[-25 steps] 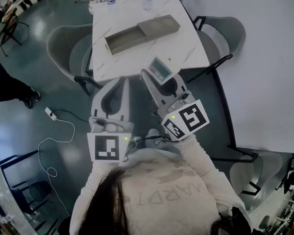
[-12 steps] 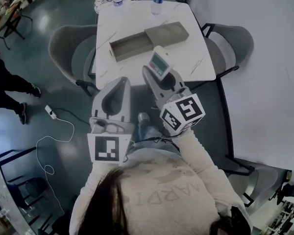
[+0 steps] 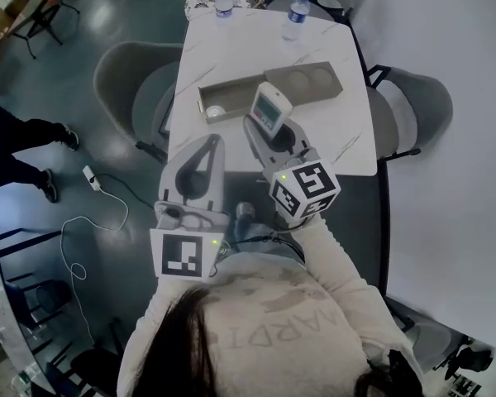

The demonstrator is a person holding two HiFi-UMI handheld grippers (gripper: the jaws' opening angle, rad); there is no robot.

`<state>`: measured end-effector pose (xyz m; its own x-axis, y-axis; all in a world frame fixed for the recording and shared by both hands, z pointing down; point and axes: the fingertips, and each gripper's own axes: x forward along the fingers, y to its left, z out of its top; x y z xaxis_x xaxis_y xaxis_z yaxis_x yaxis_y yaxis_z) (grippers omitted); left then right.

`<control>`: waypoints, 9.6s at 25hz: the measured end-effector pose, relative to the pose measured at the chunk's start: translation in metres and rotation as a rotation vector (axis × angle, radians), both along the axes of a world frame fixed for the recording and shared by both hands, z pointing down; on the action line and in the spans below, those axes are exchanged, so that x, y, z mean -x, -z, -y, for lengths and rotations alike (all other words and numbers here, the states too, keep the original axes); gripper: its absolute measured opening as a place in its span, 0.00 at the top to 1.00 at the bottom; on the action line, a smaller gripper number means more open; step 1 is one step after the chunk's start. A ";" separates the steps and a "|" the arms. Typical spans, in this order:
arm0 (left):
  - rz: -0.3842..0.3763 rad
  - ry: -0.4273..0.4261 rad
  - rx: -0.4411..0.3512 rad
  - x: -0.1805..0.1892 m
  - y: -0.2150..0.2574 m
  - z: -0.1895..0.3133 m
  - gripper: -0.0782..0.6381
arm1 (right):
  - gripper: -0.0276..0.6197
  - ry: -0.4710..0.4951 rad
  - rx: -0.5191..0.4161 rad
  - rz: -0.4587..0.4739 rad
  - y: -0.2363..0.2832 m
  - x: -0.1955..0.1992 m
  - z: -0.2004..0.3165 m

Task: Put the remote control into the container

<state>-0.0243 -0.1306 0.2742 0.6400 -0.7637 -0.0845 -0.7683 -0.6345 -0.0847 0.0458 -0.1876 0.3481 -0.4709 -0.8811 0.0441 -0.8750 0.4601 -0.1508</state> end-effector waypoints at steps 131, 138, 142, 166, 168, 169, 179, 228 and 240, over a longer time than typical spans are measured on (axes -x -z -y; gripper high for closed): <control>0.020 0.147 0.125 0.005 -0.057 0.100 0.87 | 0.85 0.542 0.240 -1.167 -0.212 -0.012 0.126; 0.016 0.084 0.095 -0.008 -0.047 0.075 0.87 | 0.87 0.284 0.117 -0.852 -0.146 -0.012 0.101; 0.010 0.042 0.077 -0.014 -0.040 0.052 0.87 | 0.87 0.200 0.073 -0.721 -0.110 -0.012 0.071; -0.017 -0.127 0.013 0.007 -0.022 -0.134 0.87 | 0.87 -0.043 -0.143 -0.245 0.041 0.026 -0.178; -0.016 -0.136 0.018 0.007 -0.022 -0.145 0.87 | 0.87 -0.057 -0.142 -0.217 0.044 0.027 -0.194; -0.017 -0.141 0.018 0.007 -0.021 -0.150 0.87 | 0.87 -0.064 -0.141 -0.202 0.045 0.028 -0.201; -0.021 -0.172 0.017 0.005 -0.012 -0.180 0.87 | 0.87 -0.101 -0.194 -0.151 0.068 0.037 -0.242; -0.008 -0.143 0.009 -0.029 0.004 -0.148 0.87 | 0.93 -0.062 -0.215 -0.100 0.079 0.011 -0.208; -0.010 -0.134 0.011 -0.024 0.005 -0.148 0.87 | 0.93 -0.053 -0.215 -0.098 0.080 0.017 -0.207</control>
